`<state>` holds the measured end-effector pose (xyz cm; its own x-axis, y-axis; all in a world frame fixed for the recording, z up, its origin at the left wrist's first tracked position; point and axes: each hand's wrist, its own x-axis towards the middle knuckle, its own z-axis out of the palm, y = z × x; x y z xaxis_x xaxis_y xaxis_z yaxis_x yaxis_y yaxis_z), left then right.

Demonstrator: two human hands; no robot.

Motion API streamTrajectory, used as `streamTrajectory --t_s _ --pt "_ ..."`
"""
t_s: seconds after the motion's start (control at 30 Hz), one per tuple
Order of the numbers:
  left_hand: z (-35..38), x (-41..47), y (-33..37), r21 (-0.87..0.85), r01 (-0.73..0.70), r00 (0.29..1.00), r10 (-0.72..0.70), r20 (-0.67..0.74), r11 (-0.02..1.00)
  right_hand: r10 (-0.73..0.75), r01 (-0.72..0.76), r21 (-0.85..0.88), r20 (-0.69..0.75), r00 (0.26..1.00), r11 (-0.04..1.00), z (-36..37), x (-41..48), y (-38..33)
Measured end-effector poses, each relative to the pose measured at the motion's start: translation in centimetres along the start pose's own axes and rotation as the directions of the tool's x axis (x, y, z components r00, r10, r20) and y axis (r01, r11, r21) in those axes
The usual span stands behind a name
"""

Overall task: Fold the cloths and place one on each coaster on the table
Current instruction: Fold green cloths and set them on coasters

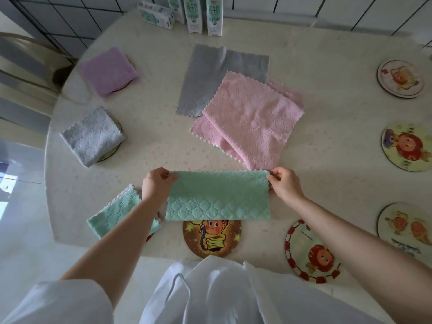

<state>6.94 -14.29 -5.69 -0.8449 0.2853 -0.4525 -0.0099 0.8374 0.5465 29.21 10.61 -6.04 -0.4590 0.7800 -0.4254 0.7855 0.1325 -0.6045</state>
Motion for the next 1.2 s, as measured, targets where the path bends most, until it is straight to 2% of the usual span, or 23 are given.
streamTrajectory --t_s 0.3,0.43,0.5,0.57,0.63,0.67,0.73,0.8,0.9,0.97,1.07,1.2 --pt "0.3 0.8 0.2 0.065 0.049 0.999 -0.049 -0.002 0.997 0.028 -0.030 -0.072 -0.024 0.999 0.997 0.5 0.3 -0.6" --pt "0.3 0.4 0.5 0.093 0.071 0.997 -0.067 -0.046 0.993 0.048 -0.049 -0.022 -0.052 0.998 0.999 0.5 0.0 -0.9" --pt "0.4 -0.3 0.8 0.147 0.033 0.995 -0.019 -0.095 0.989 0.043 -0.042 0.012 -0.095 0.995 0.999 0.3 -0.4 -1.0" --pt "0.4 -1.4 0.7 0.274 -0.110 0.978 0.154 -0.144 0.955 -0.067 0.063 -0.039 -0.127 0.990 0.997 0.1 -1.3 -1.1" --pt "0.7 -3.2 0.2 0.389 -0.327 0.908 0.400 -0.123 0.861 -0.305 0.272 -0.239 -0.109 0.946 0.932 0.1 -2.9 -1.0" --pt "1.1 -4.4 0.0 0.404 -0.435 0.862 0.501 -0.071 0.805 -0.436 0.391 -0.339 -0.066 0.897 0.855 0.4 -3.9 -1.0" --pt "2.3 -7.2 -0.4 0.373 -0.604 0.776 0.627 0.070 0.704 -0.619 0.587 -0.418 0.071 0.782 0.693 1.2 -6.1 -1.0" --pt "4.1 -9.5 -1.1 0.338 -0.706 0.700 0.686 0.198 0.623 -0.698 0.700 -0.406 0.184 0.692 0.587 2.7 -8.2 -0.9" --pt "6.2 -11.5 -2.0 0.316 -0.786 0.614 0.726 0.309 0.531 -0.741 0.784 -0.414 0.305 0.598 0.462 4.8 -10.6 0.0" --pt "6.7 -12.2 -2.6 0.335 -0.799 0.597 0.724 0.346 0.499 -0.729 0.803 -0.429 0.372 0.574 0.414 5.4 -11.4 0.8" --pt "6.4 -12.6 -3.6 0.391 -0.792 0.604 0.694 0.391 0.469 -0.684 0.787 -0.474 0.420 0.596 0.394 4.9 -11.8 2.0" --pt "4.9 -11.8 -5.3 0.455 -0.742 0.664 0.629 0.404 0.491 -0.662 0.766 -0.520 0.427 0.616 0.378 2.9 -11.6 3.5"
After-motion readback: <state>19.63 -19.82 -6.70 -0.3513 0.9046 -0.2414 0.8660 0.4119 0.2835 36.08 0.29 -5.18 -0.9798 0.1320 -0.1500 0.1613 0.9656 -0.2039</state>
